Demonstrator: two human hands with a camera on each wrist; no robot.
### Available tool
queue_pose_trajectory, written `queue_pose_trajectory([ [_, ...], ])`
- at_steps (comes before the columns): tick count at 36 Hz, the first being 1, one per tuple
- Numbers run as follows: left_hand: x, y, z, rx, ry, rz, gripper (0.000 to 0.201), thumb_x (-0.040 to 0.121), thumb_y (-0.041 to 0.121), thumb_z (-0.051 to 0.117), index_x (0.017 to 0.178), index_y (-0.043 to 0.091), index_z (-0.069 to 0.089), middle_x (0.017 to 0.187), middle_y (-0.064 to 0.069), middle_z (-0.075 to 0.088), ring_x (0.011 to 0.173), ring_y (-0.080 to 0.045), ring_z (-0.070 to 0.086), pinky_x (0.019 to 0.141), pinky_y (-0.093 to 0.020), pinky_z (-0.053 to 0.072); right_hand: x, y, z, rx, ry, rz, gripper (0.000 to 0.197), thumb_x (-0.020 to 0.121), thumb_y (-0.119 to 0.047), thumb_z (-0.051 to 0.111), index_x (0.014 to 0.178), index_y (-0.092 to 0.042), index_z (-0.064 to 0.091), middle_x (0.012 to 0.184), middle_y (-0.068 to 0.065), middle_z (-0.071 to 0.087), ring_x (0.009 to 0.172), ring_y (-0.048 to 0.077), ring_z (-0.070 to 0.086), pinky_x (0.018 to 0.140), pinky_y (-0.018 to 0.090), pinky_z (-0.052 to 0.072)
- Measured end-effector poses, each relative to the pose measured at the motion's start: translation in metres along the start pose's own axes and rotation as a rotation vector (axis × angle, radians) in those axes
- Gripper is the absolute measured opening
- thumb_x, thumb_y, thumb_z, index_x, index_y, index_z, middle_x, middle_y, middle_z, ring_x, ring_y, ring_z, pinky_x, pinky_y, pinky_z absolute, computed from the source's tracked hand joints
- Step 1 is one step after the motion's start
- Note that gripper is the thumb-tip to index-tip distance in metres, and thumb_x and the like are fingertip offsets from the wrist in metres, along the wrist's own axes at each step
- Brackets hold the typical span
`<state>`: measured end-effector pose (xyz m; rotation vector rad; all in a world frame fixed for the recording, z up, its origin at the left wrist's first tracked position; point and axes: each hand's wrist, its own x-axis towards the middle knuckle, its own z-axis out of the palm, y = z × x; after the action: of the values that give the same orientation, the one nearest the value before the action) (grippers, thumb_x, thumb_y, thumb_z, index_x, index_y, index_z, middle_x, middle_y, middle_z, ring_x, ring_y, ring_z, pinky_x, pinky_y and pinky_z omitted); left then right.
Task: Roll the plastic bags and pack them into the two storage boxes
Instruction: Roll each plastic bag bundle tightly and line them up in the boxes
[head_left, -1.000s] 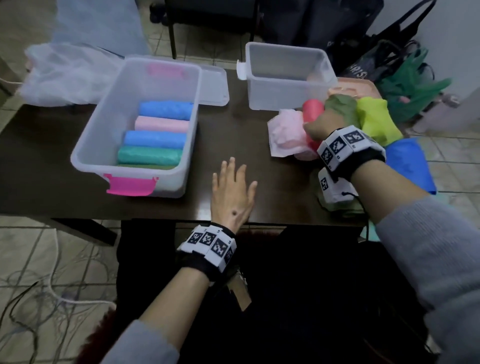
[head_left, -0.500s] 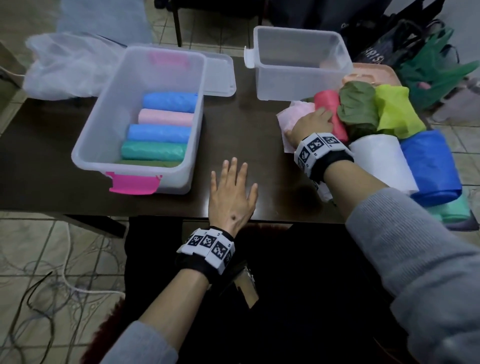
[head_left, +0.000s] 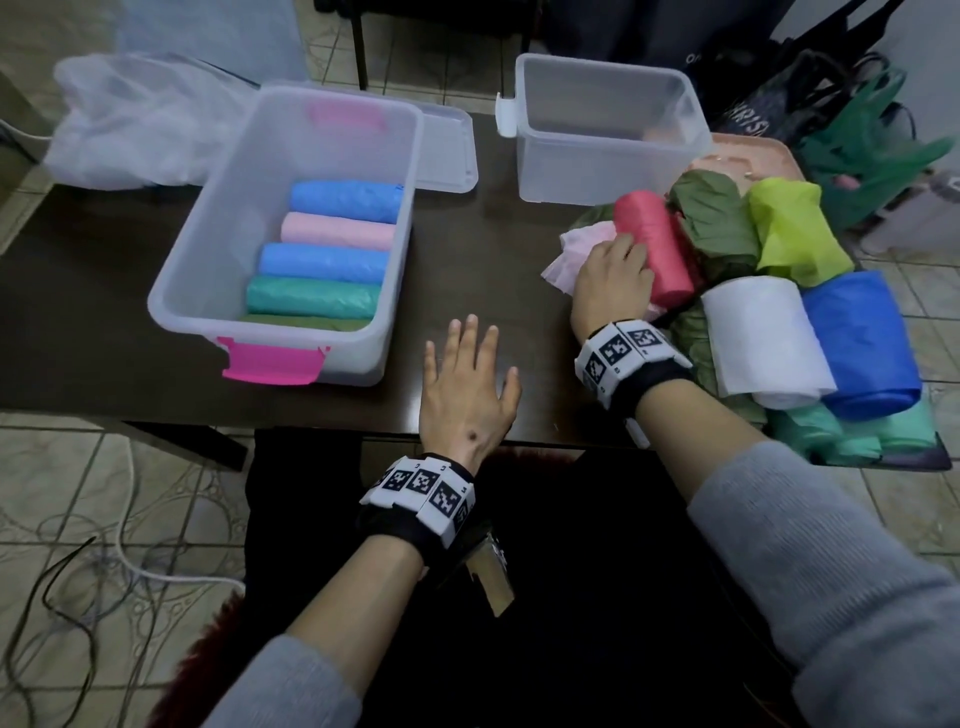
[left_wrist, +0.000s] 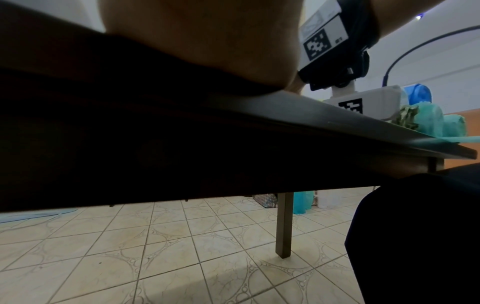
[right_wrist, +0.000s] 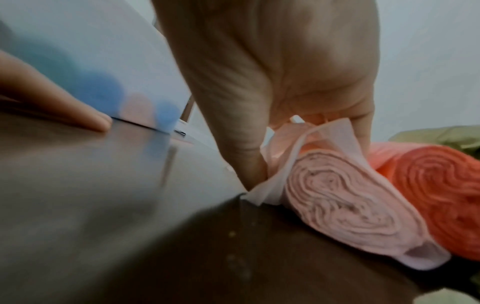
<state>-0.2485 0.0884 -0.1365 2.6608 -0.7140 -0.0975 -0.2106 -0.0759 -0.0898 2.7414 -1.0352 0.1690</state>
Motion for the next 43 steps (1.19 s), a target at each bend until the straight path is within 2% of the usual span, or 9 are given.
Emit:
queue_pose_trajectory([
  [2,0.0,0.0,0.0,-0.001,0.006,0.001,0.076,0.083,0.051,0.006,0.147,0.018,0.032,0.156,-0.006,0.022,0.146,-0.02,0.013,0.117,-0.042,0.003,-0.007,-0.003,0.0,-0.029,0.043,-0.035,0.04,0.085,-0.01,0.031,0.099,-0.012,0.069,0.11,0.006,0.061,0.098,0.021,0.058,0.073,0.028,0.044],
  [5,0.0,0.0,0.0,-0.003,0.011,0.007,0.076,0.083,0.05,0.006,0.146,0.018,0.032,0.156,-0.006,0.023,0.146,-0.02,0.014,0.117,-0.042,0.004,-0.01,0.0,0.005,-0.011,0.089,-0.068,0.029,0.089,-0.008,0.041,0.112,-0.005,0.058,0.123,0.012,0.05,0.113,0.027,0.048,0.086,0.034,0.039],
  [10,0.0,-0.001,0.0,-0.007,0.018,0.016,0.076,0.083,0.05,0.006,0.146,0.017,0.032,0.156,-0.006,0.022,0.146,-0.021,0.014,0.117,-0.042,0.004,-0.003,0.006,-0.006,0.106,-0.009,-0.169,0.042,0.083,-0.008,0.054,0.123,-0.004,0.041,0.124,0.019,0.044,0.113,0.033,0.043,0.085,0.041,0.037],
  [19,0.0,-0.001,0.001,-0.001,0.042,0.019,0.072,0.086,0.049,0.01,0.144,0.016,0.037,0.154,-0.007,0.027,0.145,-0.022,0.019,0.117,-0.044,0.008,0.027,0.014,-0.012,0.179,-0.218,0.078,0.074,0.084,-0.025,0.066,0.139,0.005,0.026,0.135,0.025,0.037,0.124,0.036,0.039,0.096,0.041,0.039],
  [26,-0.001,0.0,-0.001,0.007,0.044,0.011,0.069,0.088,0.048,0.011,0.146,0.017,0.033,0.156,-0.006,0.024,0.146,-0.021,0.015,0.117,-0.042,0.004,0.047,0.014,-0.009,0.24,-0.257,0.2,0.047,0.09,-0.023,0.06,0.129,-0.004,0.044,0.134,0.018,0.043,0.124,0.034,0.043,0.098,0.038,0.037],
  [32,-0.001,0.001,-0.003,-0.019,0.031,0.009,0.055,0.098,0.039,0.036,0.148,0.017,0.029,0.157,-0.006,0.018,0.147,-0.02,0.01,0.117,-0.041,0.0,0.05,0.01,-0.008,0.232,-0.255,0.224,0.035,0.096,-0.017,0.051,0.129,-0.009,0.045,0.137,0.02,0.039,0.126,0.034,0.04,0.099,0.037,0.036],
  [38,-0.001,0.0,-0.003,-0.009,0.017,0.01,0.058,0.096,0.044,0.024,0.148,0.017,0.029,0.157,-0.006,0.019,0.146,-0.02,0.01,0.117,-0.041,0.0,0.045,0.01,-0.018,0.246,-0.352,0.226,0.065,0.085,-0.026,0.069,0.134,-0.002,0.034,0.136,0.02,0.041,0.125,0.033,0.043,0.099,0.038,0.038],
  [40,-0.001,0.001,-0.003,-0.004,0.019,0.01,0.063,0.093,0.047,0.017,0.147,0.017,0.03,0.157,-0.006,0.02,0.146,-0.02,0.011,0.117,-0.041,0.001,0.043,0.009,-0.018,0.264,-0.352,0.231,0.057,0.089,-0.021,0.062,0.135,-0.003,0.033,0.137,0.019,0.04,0.124,0.032,0.046,0.097,0.037,0.04],
  [43,0.0,0.0,-0.002,-0.017,0.008,0.004,0.057,0.097,0.043,0.027,0.148,0.017,0.028,0.158,-0.006,0.017,0.147,-0.019,0.009,0.117,-0.041,-0.001,0.04,0.008,-0.019,0.315,-0.377,0.238,0.051,0.093,-0.016,0.056,0.136,-0.005,0.031,0.139,0.019,0.036,0.122,0.033,0.047,0.096,0.038,0.041],
])
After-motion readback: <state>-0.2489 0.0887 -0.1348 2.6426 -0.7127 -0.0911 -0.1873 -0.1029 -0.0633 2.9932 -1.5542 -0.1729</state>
